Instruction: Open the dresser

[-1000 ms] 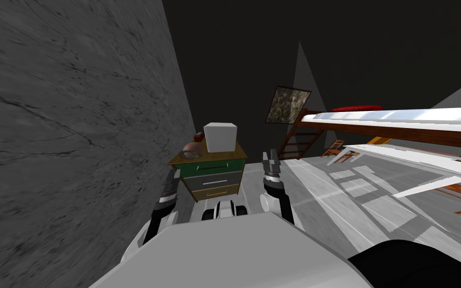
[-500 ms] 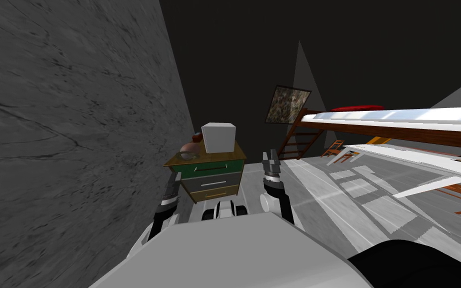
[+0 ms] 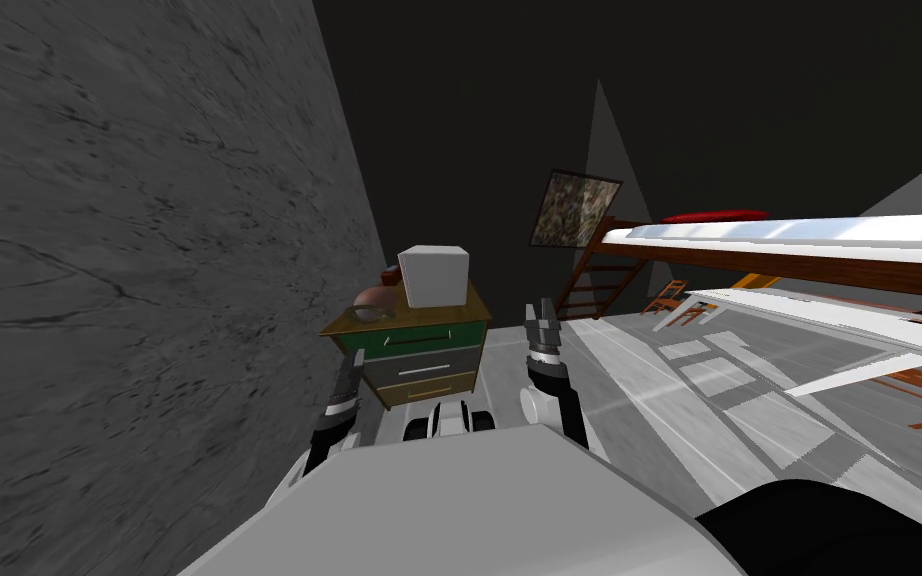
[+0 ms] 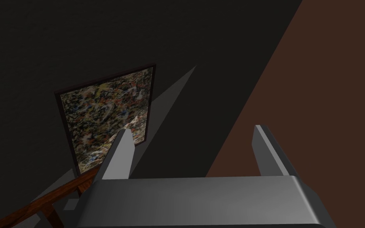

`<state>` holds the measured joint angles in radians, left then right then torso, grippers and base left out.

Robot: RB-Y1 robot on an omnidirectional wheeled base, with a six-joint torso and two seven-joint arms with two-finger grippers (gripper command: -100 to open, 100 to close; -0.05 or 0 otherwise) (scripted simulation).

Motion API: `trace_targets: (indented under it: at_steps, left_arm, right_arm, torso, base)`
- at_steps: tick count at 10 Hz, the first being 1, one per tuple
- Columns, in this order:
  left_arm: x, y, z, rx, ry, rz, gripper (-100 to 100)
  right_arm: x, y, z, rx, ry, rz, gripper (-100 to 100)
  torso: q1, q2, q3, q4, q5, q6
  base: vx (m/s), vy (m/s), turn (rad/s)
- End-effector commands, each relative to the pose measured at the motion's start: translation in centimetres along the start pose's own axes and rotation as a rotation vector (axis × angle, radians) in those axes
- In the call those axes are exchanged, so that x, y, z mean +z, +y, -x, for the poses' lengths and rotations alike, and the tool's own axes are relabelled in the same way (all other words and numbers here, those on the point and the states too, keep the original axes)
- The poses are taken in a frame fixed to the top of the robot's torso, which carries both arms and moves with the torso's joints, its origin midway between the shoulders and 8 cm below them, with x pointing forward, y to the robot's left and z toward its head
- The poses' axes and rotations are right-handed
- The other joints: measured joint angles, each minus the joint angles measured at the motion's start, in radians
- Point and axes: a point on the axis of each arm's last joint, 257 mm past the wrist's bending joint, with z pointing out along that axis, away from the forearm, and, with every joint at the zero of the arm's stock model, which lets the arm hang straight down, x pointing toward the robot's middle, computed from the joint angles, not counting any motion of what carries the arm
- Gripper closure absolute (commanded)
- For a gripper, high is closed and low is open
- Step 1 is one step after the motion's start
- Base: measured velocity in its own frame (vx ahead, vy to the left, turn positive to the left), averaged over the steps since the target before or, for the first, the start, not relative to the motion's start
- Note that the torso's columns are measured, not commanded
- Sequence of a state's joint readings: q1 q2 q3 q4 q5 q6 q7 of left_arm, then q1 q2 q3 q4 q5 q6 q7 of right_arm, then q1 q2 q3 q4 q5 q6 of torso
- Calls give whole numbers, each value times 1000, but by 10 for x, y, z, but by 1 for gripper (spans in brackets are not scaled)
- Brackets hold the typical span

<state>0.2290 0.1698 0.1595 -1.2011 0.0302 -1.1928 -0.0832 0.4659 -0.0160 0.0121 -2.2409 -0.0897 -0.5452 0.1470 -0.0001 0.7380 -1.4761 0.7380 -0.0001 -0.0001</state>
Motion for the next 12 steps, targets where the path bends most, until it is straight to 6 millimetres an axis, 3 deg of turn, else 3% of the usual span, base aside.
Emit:
trace_targets:
  at_steps: [1, 8, 12]
  left_arm:
    - [-9, 6, -4, 2, 5, 8, -100]
    - [-35, 20, -23, -3, 28, 23, -100]
    - [-56, 25, -48, -27, 42, 33, -100]
  right_arm:
    - [0, 0, 0, 0, 0, 0, 0]
    - [0, 0, 0, 0, 0, 0, 0]
    - [0, 0, 0, 0, 0, 0, 0]
  torso:
    - [0, 0, 0, 0, 0, 0]
    - [1, 0, 0, 0, 0, 0]
    - [-2, -1, 0, 0, 0, 0]
  base:
    - [29, -35, -2]
    - [35, -42, -6]
    - [42, -59, -9]
